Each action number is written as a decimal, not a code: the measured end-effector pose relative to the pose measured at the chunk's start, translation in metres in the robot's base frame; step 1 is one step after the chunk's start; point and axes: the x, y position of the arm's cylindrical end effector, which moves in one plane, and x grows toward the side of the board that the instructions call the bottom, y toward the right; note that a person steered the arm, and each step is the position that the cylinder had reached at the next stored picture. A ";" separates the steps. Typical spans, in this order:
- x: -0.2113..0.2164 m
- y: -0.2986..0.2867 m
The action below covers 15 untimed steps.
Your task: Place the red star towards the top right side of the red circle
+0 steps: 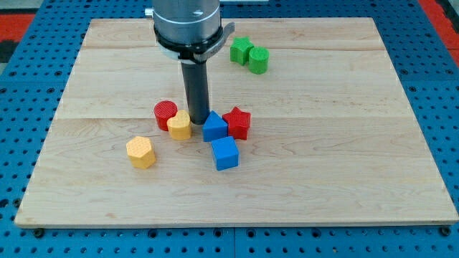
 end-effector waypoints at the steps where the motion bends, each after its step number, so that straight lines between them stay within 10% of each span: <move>1: 0.003 -0.013; 4: -0.005 -0.051; 10: 0.044 0.115; 12: 0.048 0.044; 15: 0.016 0.112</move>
